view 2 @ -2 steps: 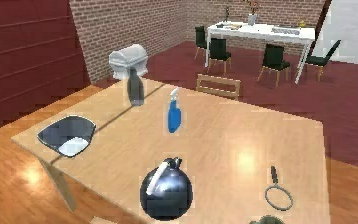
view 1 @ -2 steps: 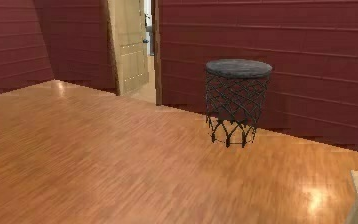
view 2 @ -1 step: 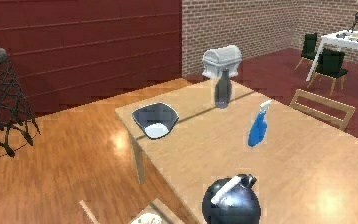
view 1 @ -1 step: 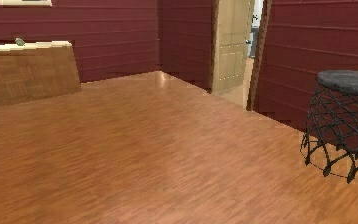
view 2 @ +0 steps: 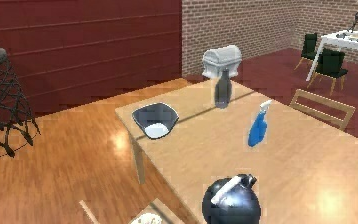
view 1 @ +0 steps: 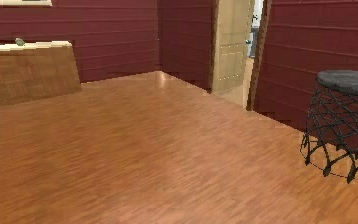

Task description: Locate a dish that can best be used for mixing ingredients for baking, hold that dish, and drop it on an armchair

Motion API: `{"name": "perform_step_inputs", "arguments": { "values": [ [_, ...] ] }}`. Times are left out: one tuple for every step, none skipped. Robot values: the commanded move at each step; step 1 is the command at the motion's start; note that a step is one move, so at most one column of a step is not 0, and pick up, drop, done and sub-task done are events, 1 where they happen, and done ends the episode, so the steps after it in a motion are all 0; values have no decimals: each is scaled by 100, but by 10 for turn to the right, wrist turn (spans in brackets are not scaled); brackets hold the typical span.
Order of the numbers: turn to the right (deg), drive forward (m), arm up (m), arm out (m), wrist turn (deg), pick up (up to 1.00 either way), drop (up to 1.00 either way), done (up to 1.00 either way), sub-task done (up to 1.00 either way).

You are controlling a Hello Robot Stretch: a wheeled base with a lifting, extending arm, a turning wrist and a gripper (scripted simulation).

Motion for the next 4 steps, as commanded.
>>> {"name": "perform_step_inputs", "arguments": {
  "values": [
    [0,0,38,0,0,0,0,0,0],
    [0,0,0,46,0,0,0,0,0],
    [0,0,0,0,450,0,0,0,0],
    [0,0,0,0,450,0,0,0,0]
  ]
}}
